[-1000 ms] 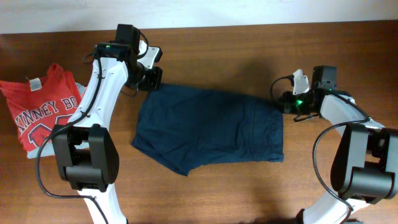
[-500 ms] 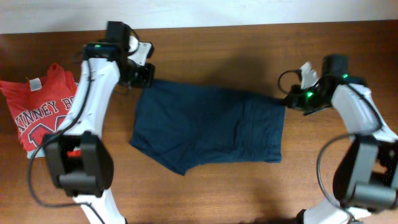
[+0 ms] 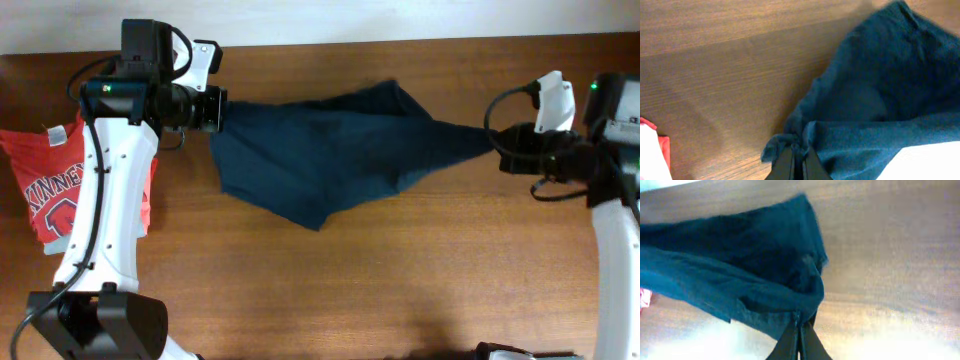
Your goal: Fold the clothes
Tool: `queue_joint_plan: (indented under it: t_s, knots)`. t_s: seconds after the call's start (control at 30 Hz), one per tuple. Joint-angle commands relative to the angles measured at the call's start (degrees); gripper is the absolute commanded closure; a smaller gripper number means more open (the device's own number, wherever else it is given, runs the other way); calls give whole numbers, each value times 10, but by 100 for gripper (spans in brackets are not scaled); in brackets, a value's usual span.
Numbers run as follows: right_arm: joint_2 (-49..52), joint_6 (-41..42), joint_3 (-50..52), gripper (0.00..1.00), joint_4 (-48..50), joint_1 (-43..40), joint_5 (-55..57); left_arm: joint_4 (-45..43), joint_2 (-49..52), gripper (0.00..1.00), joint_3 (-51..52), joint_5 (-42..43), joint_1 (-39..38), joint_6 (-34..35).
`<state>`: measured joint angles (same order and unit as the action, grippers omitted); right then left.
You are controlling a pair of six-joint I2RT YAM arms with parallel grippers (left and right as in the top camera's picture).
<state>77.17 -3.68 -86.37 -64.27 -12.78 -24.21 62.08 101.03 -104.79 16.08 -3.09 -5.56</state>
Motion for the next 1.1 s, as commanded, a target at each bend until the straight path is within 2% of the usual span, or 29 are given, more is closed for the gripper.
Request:
queue_joint_plan:
  t_s: [0.0,0.1,0.17,0.33,0.6,0.73,0.87,1.07]
  knots:
    - [-3,-19,-9,96,-26,-4,24,5,-10,98,-4,-9,4,-3]
    - [9,-36,-9,96,-60,-4,28,21,-10,92,-4,-9,4,-3]
    - [22,-36,-9,96,-85,-4,51,44,-10,81,-4,-8,4,-3]
    - [42,-36,-8,96,-100,-4,64,79,-10,80,-4,-8,4,-3]
    - [49,-36,-8,96,-99,-4,65,84,-10,80,-3,-8,4,-3]
    - [49,-36,-8,96,-99,-4,69,77,-1,70,-2,3,-2,0]
    - [49,-36,-8,96,-99,-4,69,53,42,62,-2,22,-30,-1]
    - [49,-36,-8,96,-100,-4,69,13,142,61,-2,25,-65,0]
